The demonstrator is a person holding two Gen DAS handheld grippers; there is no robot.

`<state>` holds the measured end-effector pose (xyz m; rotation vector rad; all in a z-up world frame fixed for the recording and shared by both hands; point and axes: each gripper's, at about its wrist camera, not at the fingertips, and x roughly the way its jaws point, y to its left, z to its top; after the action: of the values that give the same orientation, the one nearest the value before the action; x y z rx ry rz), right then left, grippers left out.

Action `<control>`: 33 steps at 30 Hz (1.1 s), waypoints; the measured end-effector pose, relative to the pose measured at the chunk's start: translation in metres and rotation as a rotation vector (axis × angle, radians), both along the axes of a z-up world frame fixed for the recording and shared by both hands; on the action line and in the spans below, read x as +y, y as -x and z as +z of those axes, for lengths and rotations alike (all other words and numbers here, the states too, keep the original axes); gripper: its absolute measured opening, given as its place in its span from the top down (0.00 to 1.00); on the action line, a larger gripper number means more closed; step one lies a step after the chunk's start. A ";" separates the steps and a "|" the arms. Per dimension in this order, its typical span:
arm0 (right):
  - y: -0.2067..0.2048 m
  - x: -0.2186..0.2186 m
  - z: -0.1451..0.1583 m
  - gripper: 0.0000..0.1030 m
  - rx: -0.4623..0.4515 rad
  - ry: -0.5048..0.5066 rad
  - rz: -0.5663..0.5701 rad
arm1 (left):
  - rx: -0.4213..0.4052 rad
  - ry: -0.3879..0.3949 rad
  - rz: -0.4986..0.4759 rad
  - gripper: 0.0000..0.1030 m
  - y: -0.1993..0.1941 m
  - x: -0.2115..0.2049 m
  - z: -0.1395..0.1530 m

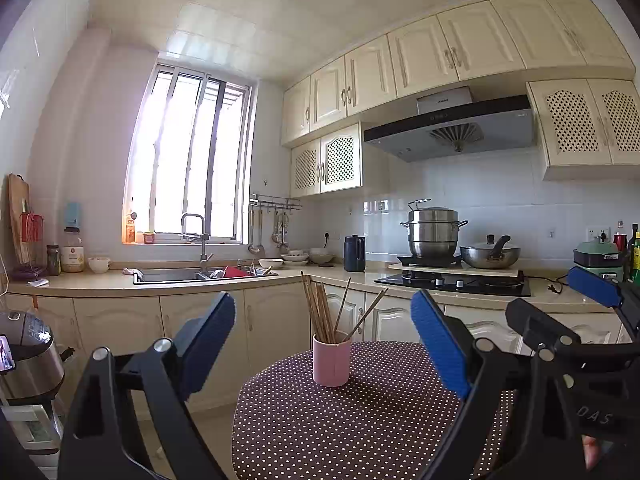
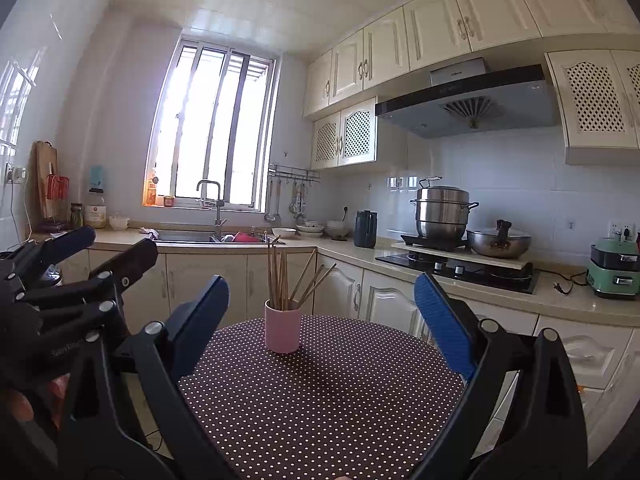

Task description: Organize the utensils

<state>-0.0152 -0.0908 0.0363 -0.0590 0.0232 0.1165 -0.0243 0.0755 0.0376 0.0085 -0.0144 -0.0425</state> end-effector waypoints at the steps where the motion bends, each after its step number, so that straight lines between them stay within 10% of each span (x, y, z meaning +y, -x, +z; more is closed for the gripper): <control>1: 0.000 0.000 0.000 0.10 0.001 -0.001 0.000 | -0.001 0.000 0.001 0.15 0.000 0.000 0.000; 33: 0.000 0.003 -0.002 0.10 0.016 -0.001 0.007 | -0.005 -0.007 0.013 0.15 0.006 0.006 -0.006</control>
<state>-0.0151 -0.0883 0.0345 -0.0572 0.0385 0.1236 -0.0301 0.0816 0.0320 0.0156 -0.0195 -0.0300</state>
